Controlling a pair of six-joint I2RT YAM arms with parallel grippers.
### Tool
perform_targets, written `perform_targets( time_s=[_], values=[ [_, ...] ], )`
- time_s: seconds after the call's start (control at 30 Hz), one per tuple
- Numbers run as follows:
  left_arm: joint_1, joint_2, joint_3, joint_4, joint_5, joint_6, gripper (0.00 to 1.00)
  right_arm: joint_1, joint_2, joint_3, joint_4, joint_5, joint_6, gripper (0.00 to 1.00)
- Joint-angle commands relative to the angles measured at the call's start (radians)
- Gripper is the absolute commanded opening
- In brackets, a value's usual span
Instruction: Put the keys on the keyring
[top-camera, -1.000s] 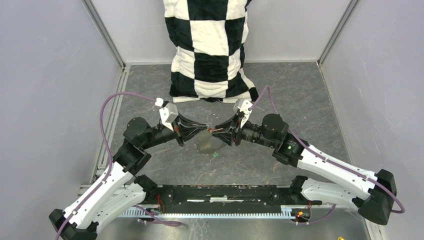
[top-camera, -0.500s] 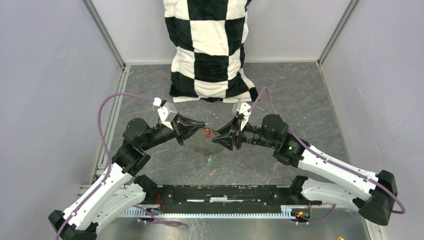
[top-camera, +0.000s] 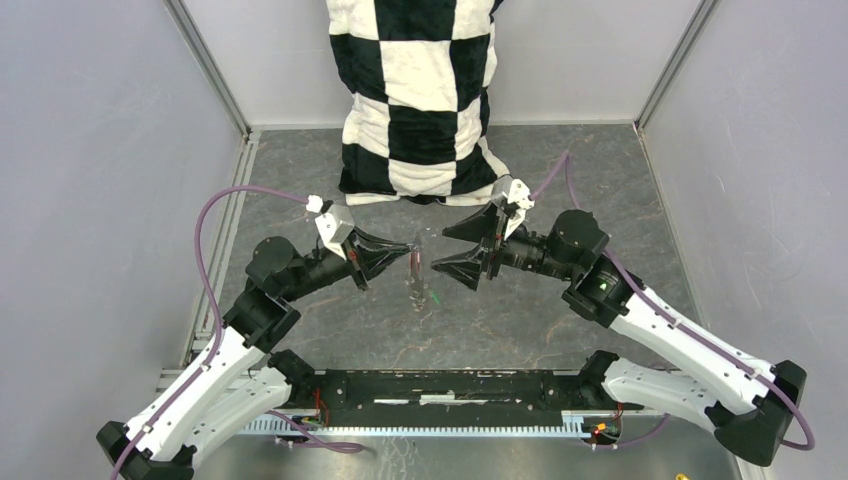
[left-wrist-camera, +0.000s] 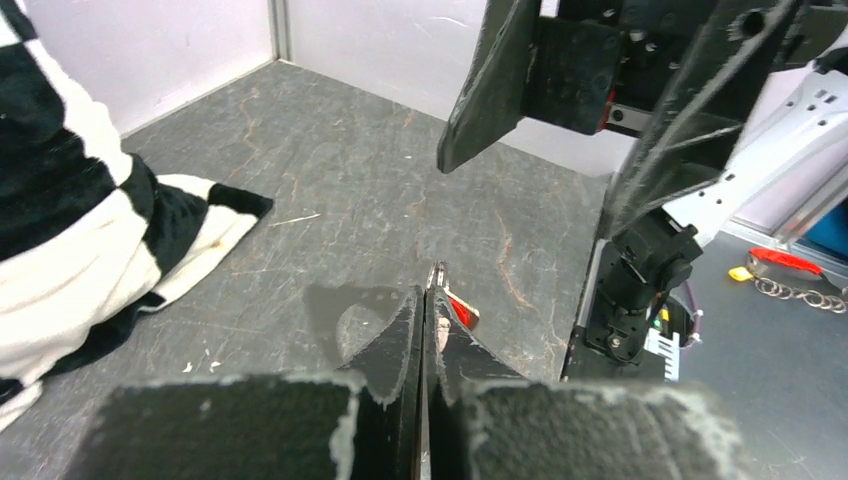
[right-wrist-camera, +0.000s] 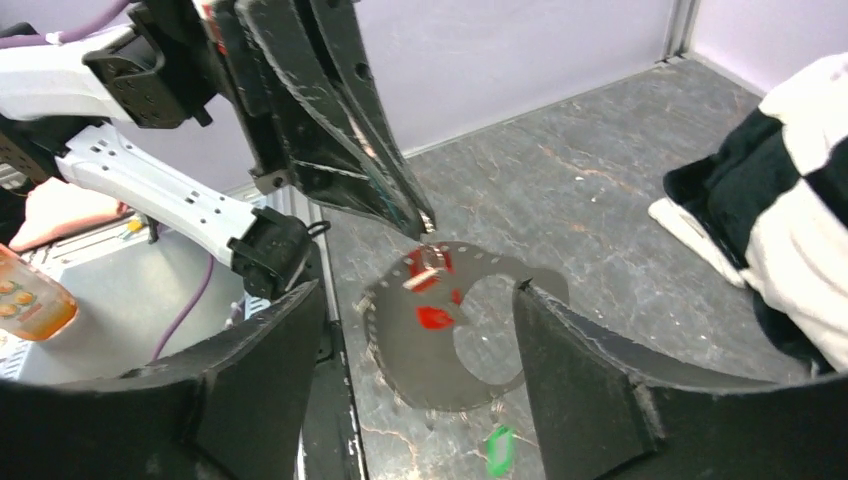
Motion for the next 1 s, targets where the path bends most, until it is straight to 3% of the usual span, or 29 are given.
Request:
perform_targets(
  time_s=[0.0,0.1,0.5,0.7,0.97],
  values=[
    [0.006,-0.012,0.031,-0.003,-0.157,0.027,0.02,0.002,0.047,-0.011,0.126,-0.027,0.09,0.82],
    [0.006,-0.021,0.037,-0.039,-0.218,0.059,0.02,0.003,0.074,-0.043,0.207,-0.036,0.109,0.84],
    [0.006,-0.098,-0.044,0.028,0.104,0.118,0.02,-0.032,0.113,-0.045,0.248,-0.072,0.1,0.63],
    [0.006,-0.084,-0.039,0.039,0.098,0.101,0.02,-0.035,0.12,-0.108,0.437,-0.263,0.228,0.61],
    [0.006,-0.075,-0.032,0.049,0.109,0.083,0.02,-0.035,0.127,-0.134,0.496,-0.304,0.269,0.56]
  ],
)
